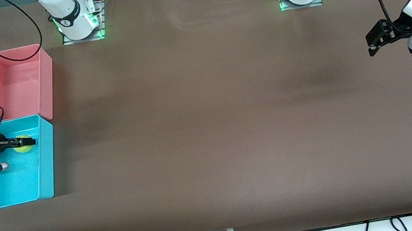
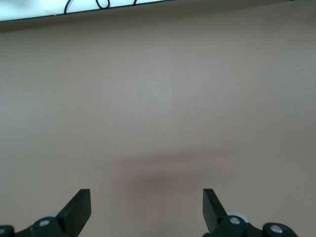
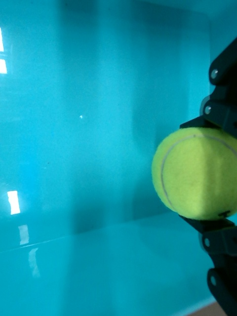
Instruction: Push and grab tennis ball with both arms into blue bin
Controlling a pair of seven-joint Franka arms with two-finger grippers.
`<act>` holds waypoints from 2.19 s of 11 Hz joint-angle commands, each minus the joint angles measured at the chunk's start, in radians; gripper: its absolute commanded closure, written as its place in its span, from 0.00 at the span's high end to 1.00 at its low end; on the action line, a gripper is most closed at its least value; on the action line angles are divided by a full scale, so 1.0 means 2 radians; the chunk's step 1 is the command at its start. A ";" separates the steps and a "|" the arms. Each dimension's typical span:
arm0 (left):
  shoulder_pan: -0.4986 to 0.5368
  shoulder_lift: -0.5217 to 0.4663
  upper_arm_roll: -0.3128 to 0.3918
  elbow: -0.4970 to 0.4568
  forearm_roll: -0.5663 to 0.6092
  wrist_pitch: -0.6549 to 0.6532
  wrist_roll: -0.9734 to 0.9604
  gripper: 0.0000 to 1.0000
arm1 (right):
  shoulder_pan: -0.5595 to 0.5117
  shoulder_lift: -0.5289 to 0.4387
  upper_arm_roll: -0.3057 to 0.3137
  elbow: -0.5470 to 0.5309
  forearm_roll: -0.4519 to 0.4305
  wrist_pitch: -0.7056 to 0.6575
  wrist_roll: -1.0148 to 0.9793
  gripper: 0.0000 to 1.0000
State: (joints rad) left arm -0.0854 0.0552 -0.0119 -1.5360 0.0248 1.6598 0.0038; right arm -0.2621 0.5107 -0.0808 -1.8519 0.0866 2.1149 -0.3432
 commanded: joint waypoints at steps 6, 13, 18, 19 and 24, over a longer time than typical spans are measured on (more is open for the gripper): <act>0.007 0.000 0.001 0.009 -0.019 -0.008 -0.008 1.00 | -0.012 0.000 0.008 0.004 0.013 -0.014 -0.045 1.00; 0.008 -0.001 0.001 0.010 -0.019 -0.009 -0.008 1.00 | -0.015 -0.008 0.003 0.161 0.003 -0.141 -0.015 1.00; 0.008 -0.001 0.001 0.011 -0.019 -0.009 -0.009 1.00 | -0.005 -0.011 0.004 0.273 0.005 -0.241 0.007 1.00; 0.008 -0.001 0.001 0.010 -0.019 -0.009 -0.009 1.00 | 0.009 -0.011 0.005 0.290 -0.003 -0.265 0.032 1.00; 0.008 -0.001 0.000 0.010 -0.019 -0.009 -0.009 1.00 | 0.092 -0.147 0.030 0.172 -0.043 -0.248 0.167 1.00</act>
State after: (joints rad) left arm -0.0760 0.0532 -0.0084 -1.5353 0.0017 1.6597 -0.0095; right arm -0.1406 0.3953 -0.0252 -1.3082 0.0215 1.5784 -0.0981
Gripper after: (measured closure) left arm 0.000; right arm 0.000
